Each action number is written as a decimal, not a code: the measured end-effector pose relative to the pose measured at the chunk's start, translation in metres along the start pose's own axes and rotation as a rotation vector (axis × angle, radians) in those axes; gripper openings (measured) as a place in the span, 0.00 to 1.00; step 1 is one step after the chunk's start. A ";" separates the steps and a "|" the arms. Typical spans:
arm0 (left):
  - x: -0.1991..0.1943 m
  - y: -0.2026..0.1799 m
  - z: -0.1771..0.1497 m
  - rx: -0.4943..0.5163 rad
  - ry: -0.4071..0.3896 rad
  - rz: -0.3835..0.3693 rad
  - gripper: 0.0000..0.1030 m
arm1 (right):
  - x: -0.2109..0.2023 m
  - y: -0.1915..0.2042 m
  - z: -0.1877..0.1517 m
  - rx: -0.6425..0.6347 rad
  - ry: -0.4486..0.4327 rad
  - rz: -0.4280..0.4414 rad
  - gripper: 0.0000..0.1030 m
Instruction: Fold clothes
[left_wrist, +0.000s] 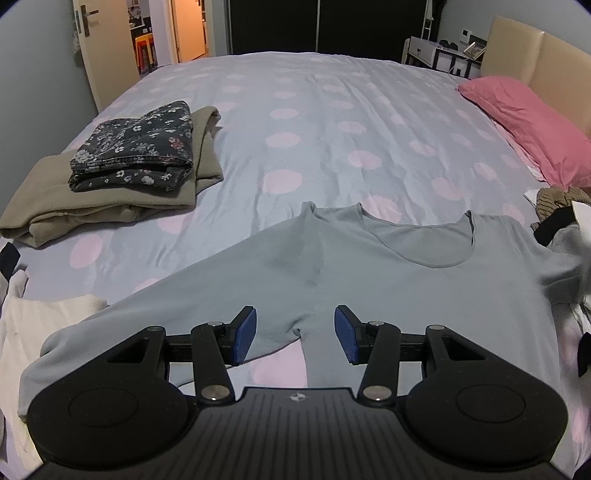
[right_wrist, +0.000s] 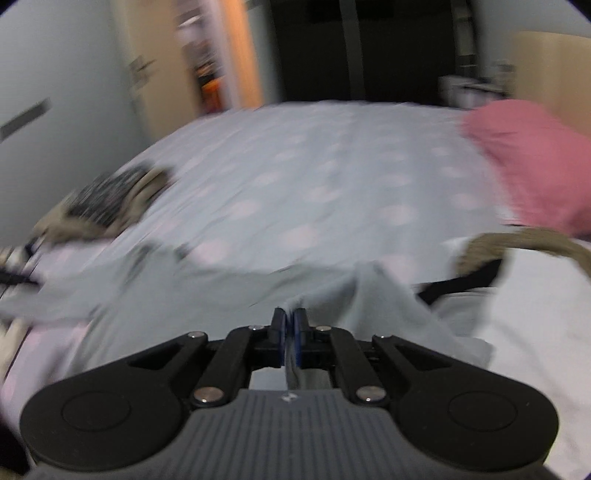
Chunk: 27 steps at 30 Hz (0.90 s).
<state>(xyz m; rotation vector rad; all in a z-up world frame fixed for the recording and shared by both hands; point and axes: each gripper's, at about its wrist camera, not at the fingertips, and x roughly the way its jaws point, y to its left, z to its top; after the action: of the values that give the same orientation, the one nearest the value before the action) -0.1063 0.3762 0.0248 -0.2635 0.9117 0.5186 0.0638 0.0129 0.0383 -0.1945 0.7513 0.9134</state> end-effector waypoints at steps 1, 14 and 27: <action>0.000 -0.001 0.000 0.002 0.000 -0.003 0.43 | 0.008 0.011 0.000 -0.030 0.023 0.034 0.05; 0.007 -0.035 -0.010 0.147 0.013 -0.047 0.43 | 0.010 0.015 -0.001 -0.045 0.079 0.030 0.23; 0.008 -0.119 -0.057 0.391 -0.062 -0.247 0.43 | -0.021 -0.059 -0.039 0.167 0.173 -0.232 0.47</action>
<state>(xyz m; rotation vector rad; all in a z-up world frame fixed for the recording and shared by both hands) -0.0778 0.2539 -0.0149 -0.0035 0.8859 0.1135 0.0819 -0.0549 0.0151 -0.2104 0.9403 0.6155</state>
